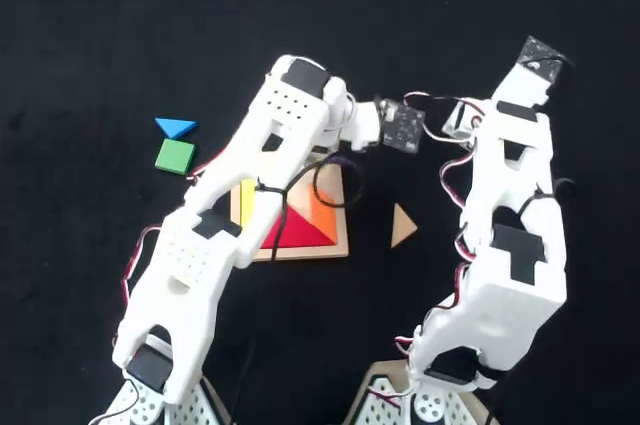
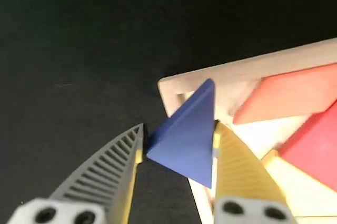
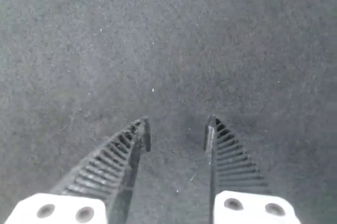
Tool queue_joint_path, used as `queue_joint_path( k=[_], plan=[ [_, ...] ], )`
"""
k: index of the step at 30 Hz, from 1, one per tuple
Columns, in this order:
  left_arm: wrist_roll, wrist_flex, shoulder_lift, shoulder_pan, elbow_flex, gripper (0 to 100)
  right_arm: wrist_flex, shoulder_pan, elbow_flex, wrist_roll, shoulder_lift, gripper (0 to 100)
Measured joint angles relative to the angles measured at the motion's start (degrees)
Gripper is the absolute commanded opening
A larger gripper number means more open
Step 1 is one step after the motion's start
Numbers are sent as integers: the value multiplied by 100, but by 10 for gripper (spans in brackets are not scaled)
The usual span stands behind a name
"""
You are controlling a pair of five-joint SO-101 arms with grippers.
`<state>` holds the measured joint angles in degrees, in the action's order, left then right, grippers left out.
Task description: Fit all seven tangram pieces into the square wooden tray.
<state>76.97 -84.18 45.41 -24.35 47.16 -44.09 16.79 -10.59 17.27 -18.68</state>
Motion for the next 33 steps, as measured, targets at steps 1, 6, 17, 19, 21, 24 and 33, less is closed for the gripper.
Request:
queue_joint_path(
  k=[1, 6, 17, 19, 21, 24, 33],
  plan=[
    [-35, -79, 0, 0, 53, 245, 0, -18, 0, 0, 0, 180],
    [-26, -422, 0, 0, 97, 225, 0, -18, 0, 0, 0, 180],
    [-9, -730, 0, 132, 413, 220, 0, -18, 0, 0, 0, 180],
    [-229, -1125, -26, 255, 818, 220, 0, -18, 0, 0, 0, 180],
    [-519, -1433, -114, 404, 1257, 220, 0, -18, 0, 0, 0, 180],
    [-1240, -1574, -387, 651, 1829, 220, 0, -18, 0, 0, 0, 180],
    [-3314, -1635, -1767, 1231, 1108, 218, 0, -18, 0, 0, 0, 180]
  ],
)
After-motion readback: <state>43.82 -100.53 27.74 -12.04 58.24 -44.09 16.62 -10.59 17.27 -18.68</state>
